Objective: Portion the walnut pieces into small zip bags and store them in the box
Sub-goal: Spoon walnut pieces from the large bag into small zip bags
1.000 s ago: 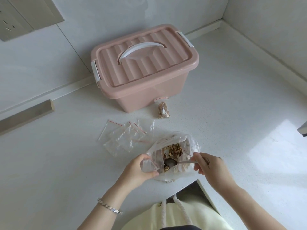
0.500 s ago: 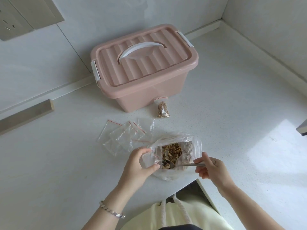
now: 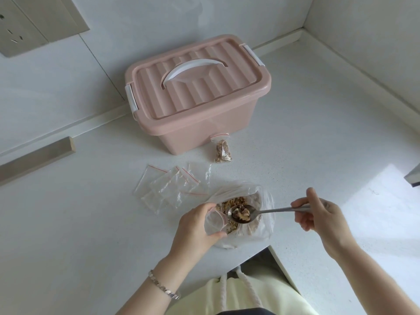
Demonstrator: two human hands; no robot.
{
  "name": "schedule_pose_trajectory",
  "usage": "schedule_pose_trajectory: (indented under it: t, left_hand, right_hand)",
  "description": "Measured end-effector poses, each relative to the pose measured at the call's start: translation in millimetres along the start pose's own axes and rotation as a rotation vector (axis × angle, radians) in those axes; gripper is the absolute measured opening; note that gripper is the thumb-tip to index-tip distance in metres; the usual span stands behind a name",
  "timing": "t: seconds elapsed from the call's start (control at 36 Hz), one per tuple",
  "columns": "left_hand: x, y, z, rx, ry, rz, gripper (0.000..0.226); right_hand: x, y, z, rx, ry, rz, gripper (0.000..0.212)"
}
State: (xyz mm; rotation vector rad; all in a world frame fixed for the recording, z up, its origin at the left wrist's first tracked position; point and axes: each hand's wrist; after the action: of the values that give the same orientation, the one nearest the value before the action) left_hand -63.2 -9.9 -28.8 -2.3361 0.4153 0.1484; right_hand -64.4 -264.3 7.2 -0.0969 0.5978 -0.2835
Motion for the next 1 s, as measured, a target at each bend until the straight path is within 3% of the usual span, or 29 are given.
schedule_pose_trajectory:
  t: [0.31, 0.44, 0.53, 0.64, 0.72, 0.81, 0.86, 0.92, 1.0]
  left_hand:
    - [6.3, 6.4, -6.6, -0.119, -0.011, -0.012, 0.063]
    - [3.7, 6.9, -6.2, -0.192, -0.024, -0.074, 0.053]
    - [1.0, 5.8, -3.5, -0.198, -0.010, -0.101, 0.054]
    - [-4.6, 4.0, 2.6, -0.198, 0.000, -0.188, 0.056]
    - [-8.9, 3.7, 7.1, -0.213, 0.016, -0.221, 0.060]
    - [-9.5, 3.2, 8.4, -0.136, 0.138, -0.248, 0.038]
    - [-7.6, 3.9, 11.2, -0.045, 0.270, -0.279, 0.022]
    - [-4.7, 4.2, 15.9, 0.003, 0.325, -0.289, 0.021]
    - [-0.1, 2.6, 20.1, 0.046, 0.339, -0.297, 0.027]
  right_hand:
    - [-24.9, 32.2, 35.9, -0.249, -0.247, 0.126, 0.040]
    - [-36.6, 42.5, 28.1, -0.567, -0.657, 0.166, 0.055]
    - [-36.0, 37.1, 25.5, -0.586, -0.850, 0.108, 0.060]
    - [-31.3, 24.7, 25.0, -0.424, -0.711, 0.011, 0.048]
    - [-25.5, 19.5, 15.6, -0.451, -0.663, -0.031, 0.044]
    - [-21.0, 19.0, 3.2, -0.538, -0.597, -0.026, 0.062]
    - [-19.7, 21.0, -3.7, -0.576, -0.561, -0.003, 0.053]
    - [-19.7, 23.9, -7.1, -0.596, -0.530, 0.017, 0.041]
    - [-20.4, 26.0, -7.1, -0.598, -0.522, 0.027, 0.044]
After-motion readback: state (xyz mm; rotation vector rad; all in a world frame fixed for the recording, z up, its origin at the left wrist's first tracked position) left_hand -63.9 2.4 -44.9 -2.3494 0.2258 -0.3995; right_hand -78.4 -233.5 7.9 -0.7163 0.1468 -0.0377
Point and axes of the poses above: each hand's wrist, its own x-axis towards the middle knuckle, its own y-axis out of the palm, z = x × y, and after that the axes turned 5 degrees about y, right-handed
